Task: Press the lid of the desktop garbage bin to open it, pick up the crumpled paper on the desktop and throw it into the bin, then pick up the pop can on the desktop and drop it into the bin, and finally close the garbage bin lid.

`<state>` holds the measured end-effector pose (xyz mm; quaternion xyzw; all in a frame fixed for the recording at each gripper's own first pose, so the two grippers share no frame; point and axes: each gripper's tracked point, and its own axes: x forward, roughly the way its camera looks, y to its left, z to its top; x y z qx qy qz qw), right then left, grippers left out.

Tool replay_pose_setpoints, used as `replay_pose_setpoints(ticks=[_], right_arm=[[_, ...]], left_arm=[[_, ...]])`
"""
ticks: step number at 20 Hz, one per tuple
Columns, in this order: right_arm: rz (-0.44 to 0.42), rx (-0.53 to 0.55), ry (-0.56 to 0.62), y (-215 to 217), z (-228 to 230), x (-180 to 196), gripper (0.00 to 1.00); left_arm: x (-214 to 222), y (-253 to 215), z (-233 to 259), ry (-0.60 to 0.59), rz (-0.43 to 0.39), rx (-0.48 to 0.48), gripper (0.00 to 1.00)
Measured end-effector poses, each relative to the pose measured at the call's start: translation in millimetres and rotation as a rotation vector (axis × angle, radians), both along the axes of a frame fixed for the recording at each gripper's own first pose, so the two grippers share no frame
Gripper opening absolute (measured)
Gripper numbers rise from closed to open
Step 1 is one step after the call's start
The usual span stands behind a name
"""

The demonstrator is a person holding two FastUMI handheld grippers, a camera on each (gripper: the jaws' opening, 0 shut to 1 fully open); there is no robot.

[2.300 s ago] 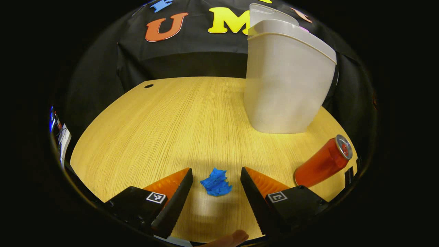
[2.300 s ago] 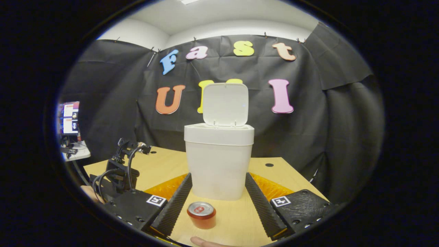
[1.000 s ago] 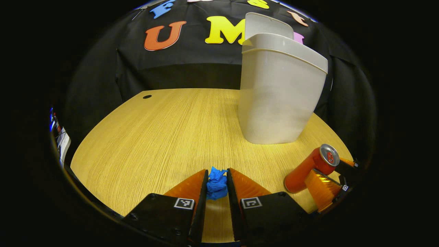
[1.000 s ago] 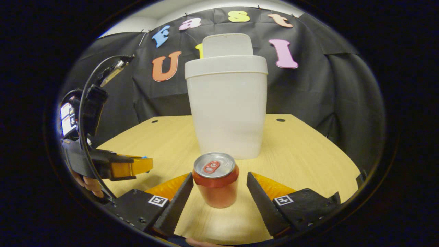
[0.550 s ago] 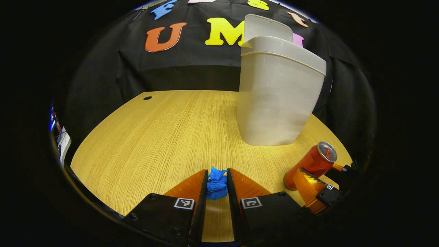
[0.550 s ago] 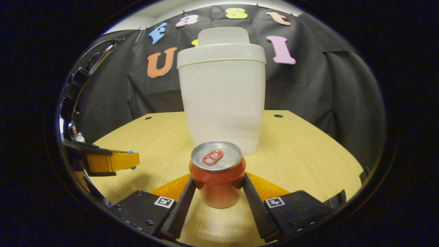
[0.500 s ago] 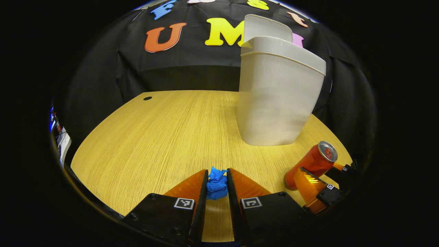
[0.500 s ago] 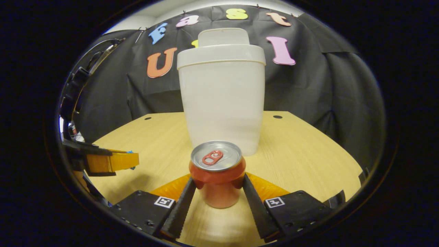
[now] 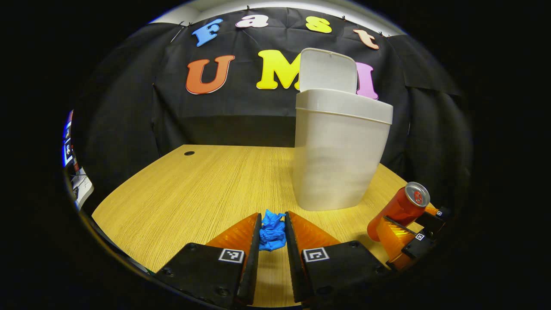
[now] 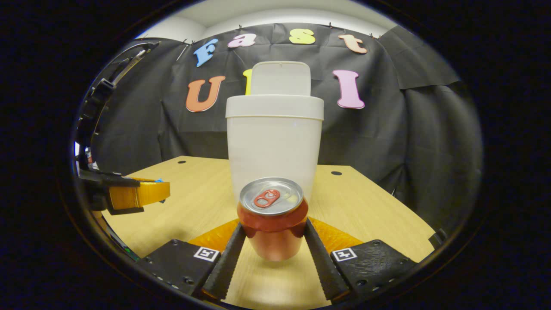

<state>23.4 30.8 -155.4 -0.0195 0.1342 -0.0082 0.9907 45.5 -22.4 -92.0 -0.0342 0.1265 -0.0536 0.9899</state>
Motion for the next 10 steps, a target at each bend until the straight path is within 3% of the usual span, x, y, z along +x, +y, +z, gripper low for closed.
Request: replay_pose_setpoints(ticks=[4, 10], right_arm=[[-0.02, -0.01, -0.055, -12.2, 26.1, -7.2, 0.8], [-0.05, -0.012, -0.14, -29.6, 67.1, -20.9, 0.8]], left_arm=[[-12.3, -5.1, 41.8, -0.159, -0.013, 0.011, 0.35], [-37.1, -15.0, 76.1, -0.263, -0.048, 0.006, 0.35]])
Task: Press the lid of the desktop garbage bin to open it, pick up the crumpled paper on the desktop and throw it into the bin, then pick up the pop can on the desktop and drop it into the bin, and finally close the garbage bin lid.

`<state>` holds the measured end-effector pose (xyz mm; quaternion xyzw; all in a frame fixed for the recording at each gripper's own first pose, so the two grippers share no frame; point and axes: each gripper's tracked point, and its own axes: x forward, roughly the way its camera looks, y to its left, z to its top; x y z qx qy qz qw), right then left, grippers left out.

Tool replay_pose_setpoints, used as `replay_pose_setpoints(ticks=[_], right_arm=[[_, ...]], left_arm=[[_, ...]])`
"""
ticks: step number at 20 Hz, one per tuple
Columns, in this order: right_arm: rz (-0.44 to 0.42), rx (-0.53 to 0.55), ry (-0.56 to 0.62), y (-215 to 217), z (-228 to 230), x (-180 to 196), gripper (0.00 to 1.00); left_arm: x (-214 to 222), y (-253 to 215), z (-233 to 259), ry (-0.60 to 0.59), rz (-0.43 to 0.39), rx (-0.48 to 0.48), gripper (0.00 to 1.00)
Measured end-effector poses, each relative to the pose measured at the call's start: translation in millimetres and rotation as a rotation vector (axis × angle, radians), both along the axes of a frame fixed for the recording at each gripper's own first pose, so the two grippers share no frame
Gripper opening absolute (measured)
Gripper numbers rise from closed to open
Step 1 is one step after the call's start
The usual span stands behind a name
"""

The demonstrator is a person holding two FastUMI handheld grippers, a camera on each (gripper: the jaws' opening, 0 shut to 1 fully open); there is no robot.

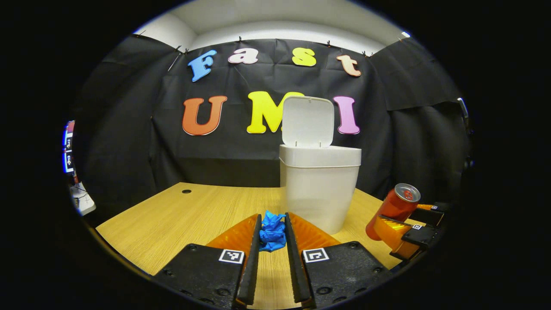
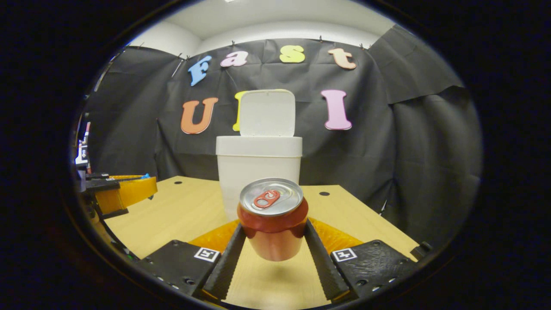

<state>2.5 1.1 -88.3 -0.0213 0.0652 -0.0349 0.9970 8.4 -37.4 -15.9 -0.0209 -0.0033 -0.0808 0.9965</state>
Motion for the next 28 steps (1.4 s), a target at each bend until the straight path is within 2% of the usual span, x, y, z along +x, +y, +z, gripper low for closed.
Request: replay_pose_setpoints(ticks=[4, 8, 12, 14, 15, 16, 21, 25, 28], right_arm=[[0.001, 0.003, -0.053, -2.4, 23.0, -7.8, 0.8], [0.098, 0.012, -0.06, 14.7, 35.4, -4.0, 0.8], [0.119, -0.005, -0.069, 13.9, 45.8, 8.1, 0.8], [0.146, 0.022, -0.064, 20.7, 49.7, 15.9, 0.8], [0.151, 0.032, -0.064, 21.3, 52.2, 19.9, 0.8], [0.152, 0.037, -0.065, 21.1, 56.0, 23.7, 0.8], [0.148, 0.011, -0.068, 13.2, 61.6, 33.5, 0.8], [0.137, 0.02, -0.053, -3.3, 55.4, 36.7, 0.8], [0.104, 0.041, -0.024, -17.9, 48.1, 39.5, 0.8]], left_arm=[[-11.9, 1.4, 22.4, -0.074, -0.005, -0.021, 0.35], [-15.0, 6.3, 25.8, -0.074, 0.023, -0.018, 0.35], [-13.6, 2.6, 32.2, -0.086, 0.029, -0.011, 0.35], [-10.9, 7.0, 40.6, -0.099, 0.047, -0.011, 0.36], [-7.6, 8.4, 44.9, -0.097, 0.049, -0.02, 0.41], [-2.6, 5.3, 46.1, -0.088, 0.043, -0.029, 0.37], [30.2, 10.6, 93.5, -0.135, 0.085, -0.012, 0.38], [62.6, -21.4, 127.8, -0.137, -0.014, -0.075, 0.4], [93.2, -32.9, 154.0, -0.163, -0.023, -0.036, 0.41]])
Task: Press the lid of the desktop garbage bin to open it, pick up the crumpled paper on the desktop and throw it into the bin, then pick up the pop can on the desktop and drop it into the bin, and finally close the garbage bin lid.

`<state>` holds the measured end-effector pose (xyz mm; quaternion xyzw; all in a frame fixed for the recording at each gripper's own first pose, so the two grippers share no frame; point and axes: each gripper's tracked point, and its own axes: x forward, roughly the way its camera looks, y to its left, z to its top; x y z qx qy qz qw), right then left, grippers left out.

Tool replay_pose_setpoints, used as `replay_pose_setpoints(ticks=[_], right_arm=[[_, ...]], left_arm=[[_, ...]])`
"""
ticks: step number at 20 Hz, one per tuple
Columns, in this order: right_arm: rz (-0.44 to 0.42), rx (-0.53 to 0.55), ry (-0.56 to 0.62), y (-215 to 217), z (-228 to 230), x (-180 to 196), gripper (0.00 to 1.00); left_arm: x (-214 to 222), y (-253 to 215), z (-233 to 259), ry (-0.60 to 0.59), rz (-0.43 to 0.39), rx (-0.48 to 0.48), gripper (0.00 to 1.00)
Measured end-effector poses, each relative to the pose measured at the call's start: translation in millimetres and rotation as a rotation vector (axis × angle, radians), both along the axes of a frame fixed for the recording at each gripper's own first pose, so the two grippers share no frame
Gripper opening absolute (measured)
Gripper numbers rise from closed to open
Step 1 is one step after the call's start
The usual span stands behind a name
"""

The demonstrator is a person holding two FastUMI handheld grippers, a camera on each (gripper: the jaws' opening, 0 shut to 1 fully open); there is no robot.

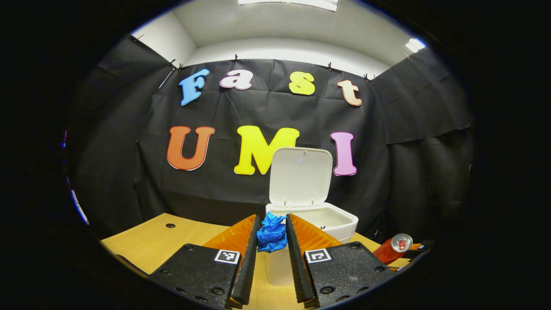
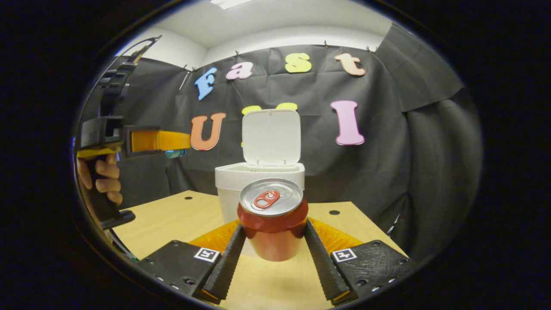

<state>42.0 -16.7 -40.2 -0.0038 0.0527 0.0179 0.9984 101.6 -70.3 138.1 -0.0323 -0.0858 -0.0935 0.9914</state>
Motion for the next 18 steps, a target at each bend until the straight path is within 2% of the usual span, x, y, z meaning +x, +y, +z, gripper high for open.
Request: replay_pose_setpoints(ticks=[6, 10, 11, 12, 18], right_arm=[[0.006, 0.03, 0.042, -6.8, -6.1, 2.8, 0.8], [0.013, 0.042, 0.021, -8.6, 1.6, -0.6, 0.79], [0.019, 0.043, 0.013, -7.5, 3.5, -2.0, 0.8], [0.026, 0.043, 0.006, -7.1, 5.8, -2.8, 0.8], [0.013, 0.067, 0.009, -21.8, 5.7, 1.9, 0.79]], left_arm=[[61.7, -48.2, 47.7, -0.071, -0.056, 0.058, 0.41], [94.1, -96.8, 50.8, -0.095, -0.172, 0.048, 0.41], [102.6, -99.8, 47.8, -0.093, -0.166, 0.04, 0.37], [112.6, -102.2, 45.0, -0.086, -0.164, 0.037, 0.41], [161.2, -107.5, -1.4, 0.048, -0.104, 0.04, 0.44]])
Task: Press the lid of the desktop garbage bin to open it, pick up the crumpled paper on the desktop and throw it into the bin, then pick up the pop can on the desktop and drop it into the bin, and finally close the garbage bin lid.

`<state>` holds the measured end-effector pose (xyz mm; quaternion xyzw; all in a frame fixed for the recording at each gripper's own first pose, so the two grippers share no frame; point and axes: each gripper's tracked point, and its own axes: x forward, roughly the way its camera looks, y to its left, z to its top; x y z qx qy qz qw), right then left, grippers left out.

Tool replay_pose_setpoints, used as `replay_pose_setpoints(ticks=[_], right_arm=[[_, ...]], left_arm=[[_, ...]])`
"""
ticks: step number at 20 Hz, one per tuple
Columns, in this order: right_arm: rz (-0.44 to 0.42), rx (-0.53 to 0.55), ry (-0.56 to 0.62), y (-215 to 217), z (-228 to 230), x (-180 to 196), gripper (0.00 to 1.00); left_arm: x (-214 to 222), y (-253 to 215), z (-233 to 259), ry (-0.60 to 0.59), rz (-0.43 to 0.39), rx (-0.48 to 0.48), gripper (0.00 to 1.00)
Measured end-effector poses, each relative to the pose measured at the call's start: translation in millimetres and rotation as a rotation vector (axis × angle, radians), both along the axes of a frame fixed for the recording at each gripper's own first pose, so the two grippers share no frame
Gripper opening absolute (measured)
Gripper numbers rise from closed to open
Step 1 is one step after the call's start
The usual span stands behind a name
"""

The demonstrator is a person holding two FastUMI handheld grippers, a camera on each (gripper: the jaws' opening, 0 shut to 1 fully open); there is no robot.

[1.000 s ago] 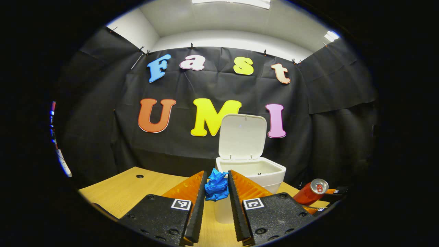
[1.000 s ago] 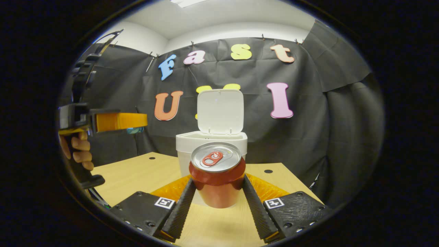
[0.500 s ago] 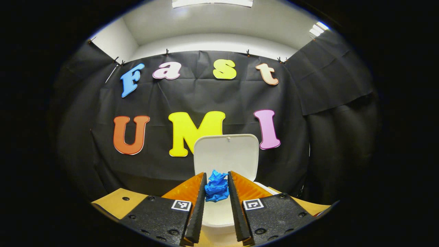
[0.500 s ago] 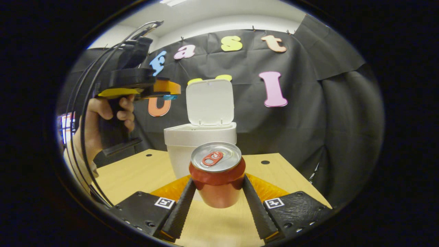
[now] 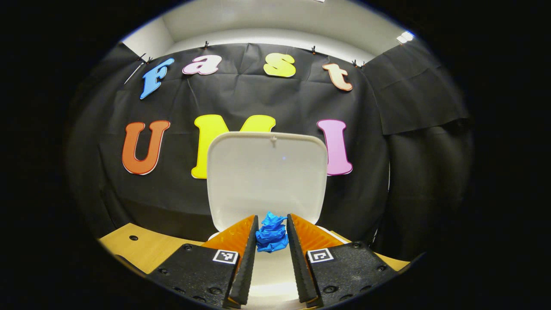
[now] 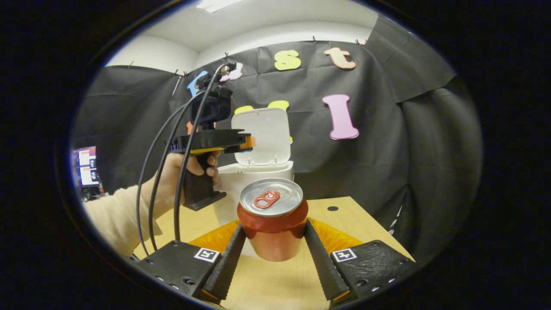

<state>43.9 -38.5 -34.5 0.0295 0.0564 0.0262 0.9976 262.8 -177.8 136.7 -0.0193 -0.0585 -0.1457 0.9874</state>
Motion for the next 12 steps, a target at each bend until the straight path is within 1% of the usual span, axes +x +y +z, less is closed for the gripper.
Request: replay_pose_setpoints(ticks=[1, 3, 4, 5, 7, 8, 9, 10, 12], right_arm=[[-0.002, 0.007, 0.001, -1.4, 0.0, 0.6, 0.8], [-0.008, 0.018, 0.003, -5.2, -0.7, 3.1, 0.8], [-0.008, 0.023, 0.005, -6.0, -1.5, 5.1, 0.8], [-0.006, 0.025, 0.011, -5.7, -4.5, 6.2, 0.8], [-0.001, 0.025, 0.023, -5.0, -6.8, 6.9, 0.8], [0.0, 0.027, 0.023, -5.5, -6.7, 6.5, 0.8], [0.0, 0.027, 0.019, -5.4, -5.5, 6.5, 0.8], [-0.002, 0.025, 0.015, -6.3, -4.4, 6.0, 0.8], [-0.009, 0.023, 0.007, -6.7, -3.0, 4.6, 0.79]], left_arm=[[-0.2, -6.6, -6.0, 0.015, -0.019, -0.001, 0.45], [0.5, -6.8, -5.8, 0.005, -0.02, 0.005, 0.46], [-0.3, -9.5, -5.5, 0.001, -0.021, 0.015, 0.53], [-1.1, -11.9, -6.9, -0.001, -0.021, 0.034, 0.46], [-6.8, -19.9, -8.7, -0.015, -0.025, 0.069, 0.46], [-9.6, -24.3, -8.7, -0.023, -0.032, 0.082, 0.53], [-12.1, -29.1, -8.5, -0.029, -0.041, 0.093, 0.46], [-14.8, -33.8, -7.8, -0.037, -0.051, 0.099, 0.46], [-21.2, -44.3, -9.5, -0.041, -0.078, 0.111, 0.51]])
